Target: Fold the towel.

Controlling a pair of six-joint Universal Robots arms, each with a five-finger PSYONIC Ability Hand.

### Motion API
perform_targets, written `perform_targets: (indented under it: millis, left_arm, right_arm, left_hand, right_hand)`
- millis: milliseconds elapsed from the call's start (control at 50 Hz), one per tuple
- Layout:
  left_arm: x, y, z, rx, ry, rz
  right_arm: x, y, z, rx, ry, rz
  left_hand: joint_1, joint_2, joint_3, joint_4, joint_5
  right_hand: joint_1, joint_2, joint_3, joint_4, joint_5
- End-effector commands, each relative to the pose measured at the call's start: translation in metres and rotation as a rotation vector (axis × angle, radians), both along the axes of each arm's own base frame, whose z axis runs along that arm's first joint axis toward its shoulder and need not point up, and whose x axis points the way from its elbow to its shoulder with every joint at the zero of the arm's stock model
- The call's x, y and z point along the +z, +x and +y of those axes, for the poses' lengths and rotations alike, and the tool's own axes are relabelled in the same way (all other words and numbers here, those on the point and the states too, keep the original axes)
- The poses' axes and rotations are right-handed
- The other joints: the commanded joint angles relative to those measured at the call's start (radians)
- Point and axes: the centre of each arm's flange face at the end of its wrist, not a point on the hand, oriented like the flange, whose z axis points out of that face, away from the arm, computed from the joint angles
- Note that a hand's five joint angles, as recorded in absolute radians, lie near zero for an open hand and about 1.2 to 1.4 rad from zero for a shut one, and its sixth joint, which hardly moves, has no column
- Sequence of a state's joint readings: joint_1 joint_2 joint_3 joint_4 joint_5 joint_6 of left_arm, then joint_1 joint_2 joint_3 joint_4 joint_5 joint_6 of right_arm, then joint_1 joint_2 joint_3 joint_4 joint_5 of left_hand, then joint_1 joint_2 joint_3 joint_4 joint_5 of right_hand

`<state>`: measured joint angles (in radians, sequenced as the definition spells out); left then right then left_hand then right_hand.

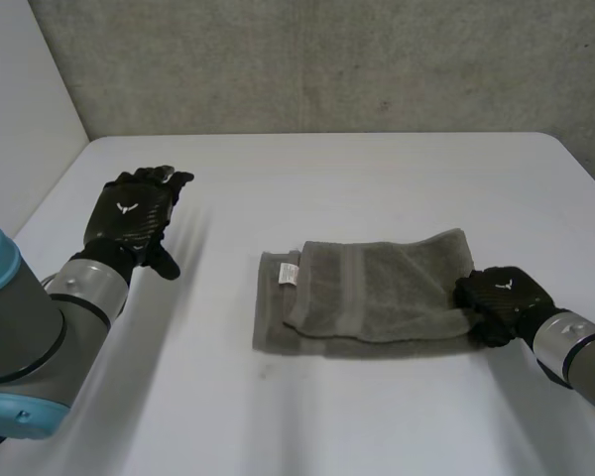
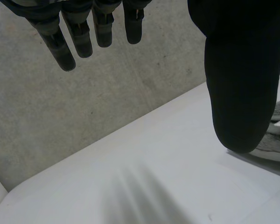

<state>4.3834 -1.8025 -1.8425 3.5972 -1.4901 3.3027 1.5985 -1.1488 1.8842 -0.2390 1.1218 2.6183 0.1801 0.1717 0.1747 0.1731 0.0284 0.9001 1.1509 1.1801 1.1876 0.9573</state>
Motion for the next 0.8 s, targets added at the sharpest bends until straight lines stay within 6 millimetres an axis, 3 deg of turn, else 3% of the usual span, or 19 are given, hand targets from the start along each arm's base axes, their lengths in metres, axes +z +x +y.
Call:
perform_targets:
  millis: [20, 40, 80, 100, 140, 180, 200, 240, 260, 300, 340, 460, 540, 560, 580, 620, 680, 740, 800]
  left_arm:
    - [0.002, -0.002, 0.002, -0.006, -0.005, 0.002]
    - [0.002, -0.002, 0.002, -0.006, -0.006, 0.002]
    - [0.003, -0.002, 0.002, -0.006, -0.007, 0.003]
    - [0.002, -0.001, 0.003, -0.006, -0.005, 0.002]
    - [0.003, -0.001, 0.003, -0.006, -0.006, 0.002]
    - [0.003, -0.001, 0.003, -0.006, -0.006, 0.002]
    - [0.003, -0.001, 0.003, -0.006, -0.006, 0.002]
    - [0.003, -0.001, 0.002, -0.004, -0.008, 0.003]
    - [0.003, -0.001, 0.002, -0.003, -0.008, 0.002]
    - [0.003, 0.000, 0.002, -0.001, -0.008, 0.001]
    - [0.003, 0.000, 0.002, -0.001, -0.008, 0.001]
    - [0.004, 0.000, 0.002, 0.000, -0.011, 0.002]
    - [0.006, -0.002, 0.002, -0.006, -0.012, 0.001]
    - [0.006, -0.002, 0.002, -0.006, -0.012, 0.001]
    - [0.008, -0.003, 0.001, -0.008, -0.018, 0.001]
    - [0.011, -0.003, 0.000, -0.011, -0.024, 0.003]
    - [0.020, -0.009, 0.000, -0.027, -0.034, 0.011]
    - [0.033, -0.021, 0.003, -0.059, -0.036, 0.017]
    - [0.047, -0.032, 0.005, -0.088, -0.038, 0.025]
  right_arm:
    - [0.031, 0.023, -0.013, 0.056, -0.225, 0.037]
    - [0.032, 0.023, -0.013, 0.056, -0.225, 0.037]
    - [0.059, 0.059, -0.002, 0.146, -0.328, 0.022]
    - [0.059, 0.059, -0.002, 0.147, -0.328, 0.022]
    - [0.072, 0.092, 0.013, 0.221, -0.388, 0.012]
    - [0.075, 0.109, 0.021, 0.253, -0.412, 0.012]
    - [0.075, 0.109, 0.021, 0.254, -0.412, 0.012]
    - [0.070, 0.146, 0.046, 0.376, -0.449, 0.045]
    - [0.070, 0.146, 0.046, 0.377, -0.449, 0.045]
    - [0.052, 0.179, 0.081, 0.537, -0.485, 0.126]
    - [0.040, 0.189, 0.096, 0.608, -0.504, 0.177]
    - [-0.004, 0.204, 0.127, 0.760, -0.534, 0.329]
    - [-0.004, 0.204, 0.127, 0.758, -0.536, 0.332]
    - [0.002, 0.203, 0.123, 0.739, -0.538, 0.319]
    - [0.002, 0.203, 0.123, 0.738, -0.538, 0.318]
    - [0.026, 0.203, 0.120, 0.684, -0.548, 0.251]
    - [0.050, 0.196, 0.109, 0.581, -0.501, 0.138]
    - [0.063, 0.191, 0.100, 0.518, -0.466, 0.065]
    - [0.102, 0.171, 0.083, 0.371, -0.366, -0.154]
  left_hand:
    - [0.004, 0.012, 0.009, 0.011, -0.019]
    - [0.001, 0.010, 0.007, 0.008, -0.022]
    - [0.001, 0.010, 0.006, 0.008, -0.022]
    - [0.001, 0.010, 0.006, 0.008, -0.022]
    - [0.001, 0.010, 0.006, 0.008, -0.022]
    - [0.001, 0.010, 0.006, 0.008, -0.022]
    - [0.001, 0.010, 0.006, 0.008, -0.022]
    - [0.001, 0.010, 0.006, 0.008, -0.022]
    - [0.001, 0.010, 0.006, 0.008, -0.022]
    - [0.001, 0.010, 0.006, 0.008, -0.022]
    - [-0.002, 0.007, 0.004, 0.005, -0.025]
    - [-0.002, 0.007, 0.004, 0.005, -0.025]
    - [-0.002, 0.007, 0.004, 0.005, -0.025]
    - [-0.002, 0.007, 0.004, 0.005, -0.025]
    - [0.004, 0.012, 0.009, 0.011, -0.019]
    - [0.010, 0.018, 0.015, 0.017, -0.013]
    - [0.022, 0.030, 0.027, 0.029, -0.001]
    - [0.028, 0.036, 0.033, 0.035, 0.005]
    - [0.028, 0.036, 0.033, 0.035, 0.005]
  right_hand:
    - [0.496, 0.245, 0.216, 0.209, 0.264]
    - [0.496, 0.245, 0.216, 0.209, 0.264]
    - [0.496, 0.245, 0.216, 0.209, 0.264]
    - [0.496, 0.245, 0.216, 0.209, 0.264]
    - [0.496, 0.245, 0.216, 0.209, 0.264]
    - [0.496, 0.245, 0.216, 0.209, 0.264]
    - [0.496, 0.245, 0.216, 0.209, 0.264]
    - [0.496, 0.245, 0.216, 0.209, 0.264]
    - [0.496, 0.245, 0.216, 0.209, 0.264]
    - [0.496, 0.245, 0.216, 0.209, 0.264]
    - [0.496, 0.245, 0.216, 0.209, 0.264]
    - [0.496, 0.245, 0.216, 0.209, 0.264]
    - [0.389, 0.138, 0.109, 0.101, 0.157]
    - [0.072, -0.179, -0.208, -0.216, -0.160]
    - [0.069, -0.182, -0.211, -0.219, -0.163]
    - [-0.522, -0.773, -0.802, -0.809, -0.753]
    - [-0.726, -0.976, -1.006, -1.013, -0.957]
    - [-0.726, -0.976, -1.006, -1.013, -0.957]
    - [-0.726, -0.976, -1.006, -1.013, -0.957]
